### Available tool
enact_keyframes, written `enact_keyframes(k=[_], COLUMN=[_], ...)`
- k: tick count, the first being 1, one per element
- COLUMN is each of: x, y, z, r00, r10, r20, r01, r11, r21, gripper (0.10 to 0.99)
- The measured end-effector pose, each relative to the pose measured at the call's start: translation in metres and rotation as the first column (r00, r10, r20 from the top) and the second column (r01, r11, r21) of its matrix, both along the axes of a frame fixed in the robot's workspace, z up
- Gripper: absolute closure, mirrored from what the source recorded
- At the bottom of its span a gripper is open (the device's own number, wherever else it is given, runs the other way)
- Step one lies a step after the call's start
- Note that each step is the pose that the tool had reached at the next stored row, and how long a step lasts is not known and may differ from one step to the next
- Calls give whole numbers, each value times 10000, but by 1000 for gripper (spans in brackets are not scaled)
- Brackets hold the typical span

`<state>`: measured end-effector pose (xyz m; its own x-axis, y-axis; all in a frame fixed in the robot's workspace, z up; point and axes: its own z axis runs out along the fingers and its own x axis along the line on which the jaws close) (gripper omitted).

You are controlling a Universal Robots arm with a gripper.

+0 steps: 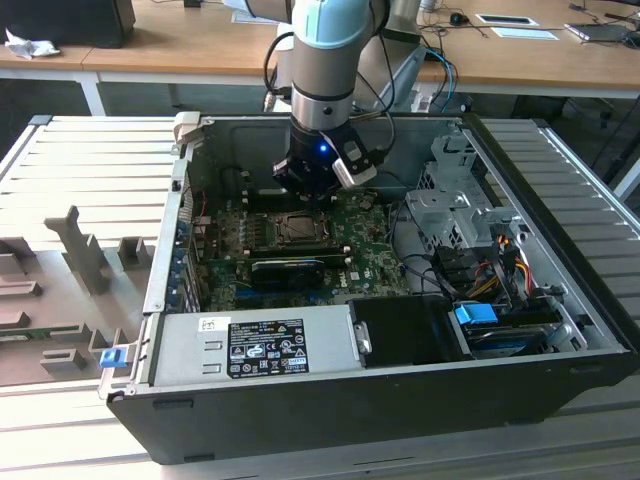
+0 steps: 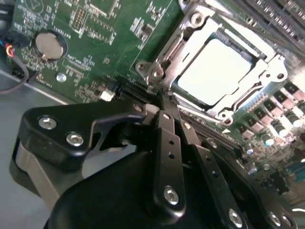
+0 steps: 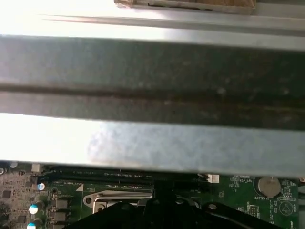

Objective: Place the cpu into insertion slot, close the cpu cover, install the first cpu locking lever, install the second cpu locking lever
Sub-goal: 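Install the first cpu locking lever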

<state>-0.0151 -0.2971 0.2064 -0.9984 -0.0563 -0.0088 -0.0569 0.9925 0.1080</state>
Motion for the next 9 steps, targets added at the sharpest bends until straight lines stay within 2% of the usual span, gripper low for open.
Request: enact_keyframes(k=[4, 9], x=[-1, 0], y=[3, 5], z=[-29, -54], r00=[10000, 10000], r10=[0, 1], r20=[-5, -3], r01=[0, -1], r11=[9996, 9996], r21=[-265, -294], gripper=[980, 980])
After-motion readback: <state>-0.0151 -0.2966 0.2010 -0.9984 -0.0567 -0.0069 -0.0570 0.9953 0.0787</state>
